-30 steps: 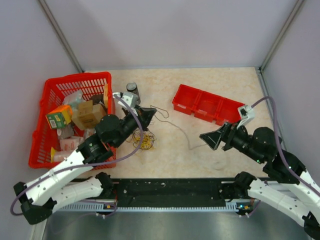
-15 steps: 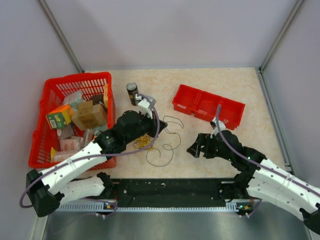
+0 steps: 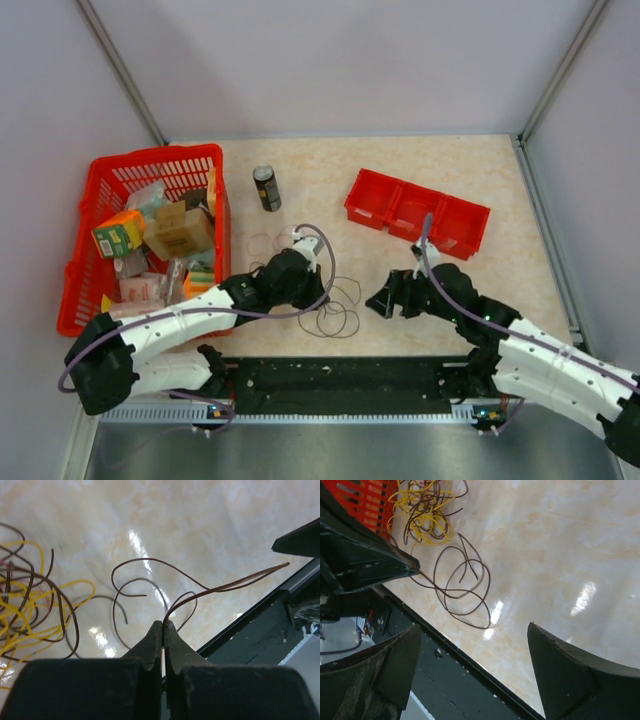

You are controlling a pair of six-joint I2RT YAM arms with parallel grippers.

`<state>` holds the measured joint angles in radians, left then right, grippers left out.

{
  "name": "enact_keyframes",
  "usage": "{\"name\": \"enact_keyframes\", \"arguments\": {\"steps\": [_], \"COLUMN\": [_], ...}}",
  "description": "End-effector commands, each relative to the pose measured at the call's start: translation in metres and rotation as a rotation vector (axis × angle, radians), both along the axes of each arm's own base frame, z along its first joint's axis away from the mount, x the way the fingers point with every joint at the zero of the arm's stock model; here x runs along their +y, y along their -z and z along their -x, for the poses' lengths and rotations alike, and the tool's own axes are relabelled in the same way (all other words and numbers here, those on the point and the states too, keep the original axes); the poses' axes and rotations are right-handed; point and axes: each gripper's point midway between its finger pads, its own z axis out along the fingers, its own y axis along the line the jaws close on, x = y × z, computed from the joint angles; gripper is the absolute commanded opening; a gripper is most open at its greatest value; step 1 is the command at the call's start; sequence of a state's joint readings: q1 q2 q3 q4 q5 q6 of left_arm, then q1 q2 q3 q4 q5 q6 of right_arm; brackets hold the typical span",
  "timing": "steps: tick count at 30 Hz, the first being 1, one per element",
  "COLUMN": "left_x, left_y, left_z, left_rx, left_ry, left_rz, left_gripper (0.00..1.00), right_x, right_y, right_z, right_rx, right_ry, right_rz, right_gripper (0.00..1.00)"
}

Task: Untangle the cables

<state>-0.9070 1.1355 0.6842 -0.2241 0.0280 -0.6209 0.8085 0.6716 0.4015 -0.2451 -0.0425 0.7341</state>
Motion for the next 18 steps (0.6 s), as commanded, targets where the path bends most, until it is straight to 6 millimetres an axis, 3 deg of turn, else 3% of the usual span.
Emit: {"name": "enact_keyframes", "arguments": {"steps": [1, 9, 13, 18], "left_x": [0.004, 0.001, 0.003, 0.003], "left_y": [0.015, 0.039, 0.045, 0.05], "left_z": [0.008, 0.026, 0.032, 0.036], "left_rx": [0.039, 0.11, 0.129, 0.137], "left_ry": [-0.036, -0.003, 0.007, 0.028], "left_rz": [0.006, 0.045, 0.04, 0.038], "left_gripper": [0.0, 0.0, 0.0, 0.0], "right_x": [0.04, 0.079, 0.078, 0.077], "right_y": [-0.025, 0.0, 0.015, -0.004], "right_z": [-0.007, -0.019, -0.022, -0.019], "right_rx": [-0.157, -0.094, -0.085, -0.137], "right_ry": [-0.21, -0.287, -0.297, -0.35], "right_rz": [-0.082, -0.136, -0.074, -0.052], "right_gripper": [0.87, 0.89, 0.89, 0.88]}}
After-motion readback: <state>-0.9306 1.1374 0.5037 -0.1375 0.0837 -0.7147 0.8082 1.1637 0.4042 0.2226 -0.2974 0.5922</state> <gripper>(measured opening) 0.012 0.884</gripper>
